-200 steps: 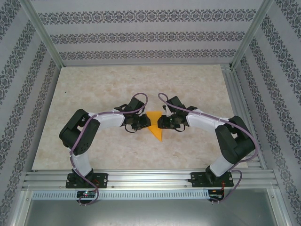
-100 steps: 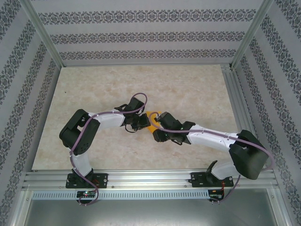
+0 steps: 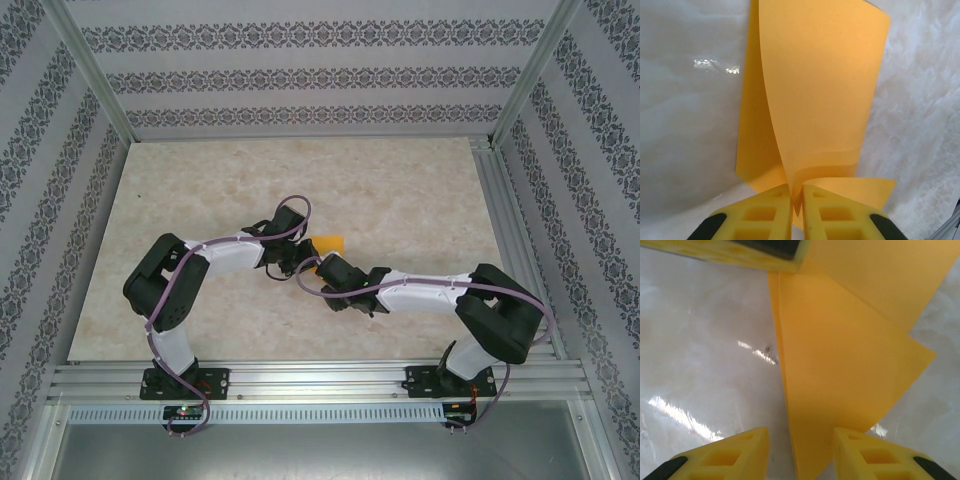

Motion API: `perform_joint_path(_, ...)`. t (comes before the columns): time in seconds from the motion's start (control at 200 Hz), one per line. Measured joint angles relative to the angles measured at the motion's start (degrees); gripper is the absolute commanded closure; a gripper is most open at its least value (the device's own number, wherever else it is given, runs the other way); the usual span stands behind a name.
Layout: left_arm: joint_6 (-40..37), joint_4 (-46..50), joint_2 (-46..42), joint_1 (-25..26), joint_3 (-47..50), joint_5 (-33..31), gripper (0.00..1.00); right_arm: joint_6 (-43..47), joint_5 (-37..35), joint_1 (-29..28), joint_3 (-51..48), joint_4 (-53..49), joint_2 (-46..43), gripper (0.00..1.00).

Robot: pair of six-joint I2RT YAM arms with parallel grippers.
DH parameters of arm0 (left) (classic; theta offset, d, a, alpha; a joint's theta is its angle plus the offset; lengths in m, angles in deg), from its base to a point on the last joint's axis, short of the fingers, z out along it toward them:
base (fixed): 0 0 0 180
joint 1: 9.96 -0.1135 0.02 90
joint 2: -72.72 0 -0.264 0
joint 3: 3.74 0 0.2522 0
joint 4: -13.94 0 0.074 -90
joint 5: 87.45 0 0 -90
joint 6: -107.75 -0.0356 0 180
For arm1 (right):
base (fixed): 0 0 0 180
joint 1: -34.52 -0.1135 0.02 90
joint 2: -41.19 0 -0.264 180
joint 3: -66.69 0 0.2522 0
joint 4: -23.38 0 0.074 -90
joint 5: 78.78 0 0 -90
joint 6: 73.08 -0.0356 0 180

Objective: Fold a paper plane with a square sheet of paper (fold left side to right side)
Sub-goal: Fourth fold the wing at the center of the table.

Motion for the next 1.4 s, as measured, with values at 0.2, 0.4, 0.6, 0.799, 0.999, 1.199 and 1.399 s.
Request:
perform_joint_path(0.2, 0.02, 0.00, -0.22, 0.00, -0.11, 0.00, 0.85, 0.02, -1.22, 0.00, 1.16, -0.02, 1.33, 0.67)
perform_joint_path(0.4, 0.02, 0.02, -0.24, 0.00, -0.13, 0.02, 0.85, 0.00, -2.27, 0.00, 1.60, -0.02, 2.36, 0.70)
perform_joint_path(0.6, 0.02, 0.04, -0.24, 0.00, -0.61, 0.15, 0.85, -0.04, -2.91, 0.00, 1.88, -0.26, 4.26, 0.72)
perform_joint_path(0.799, 0.02, 0.04, -0.24, 0.00, -1.07, 0.22, 0.85, -0.11, -3.32, 0.00, 2.34, -0.28, 4.70, 0.75)
perform_joint_path(0.999, 0.02, 0.04, -0.24, 0.00, -1.07, 0.20, 0.85, -0.46, -3.30, 0.02, 2.34, -0.33, 4.70, 0.77)
perform_joint_path(1.199, 0.02, 0.07, -0.24, 0.00, -1.09, 0.20, 0.85, -0.92, -3.28, 0.07, 2.19, -0.22, 4.70, 0.78)
perform_joint_path(1.399, 0.00, 0.50, -0.24, 0.00, -1.57, 0.20, 0.85, -1.77, -3.23, 0.94, 1.36, 0.00, 4.26, 0.78)
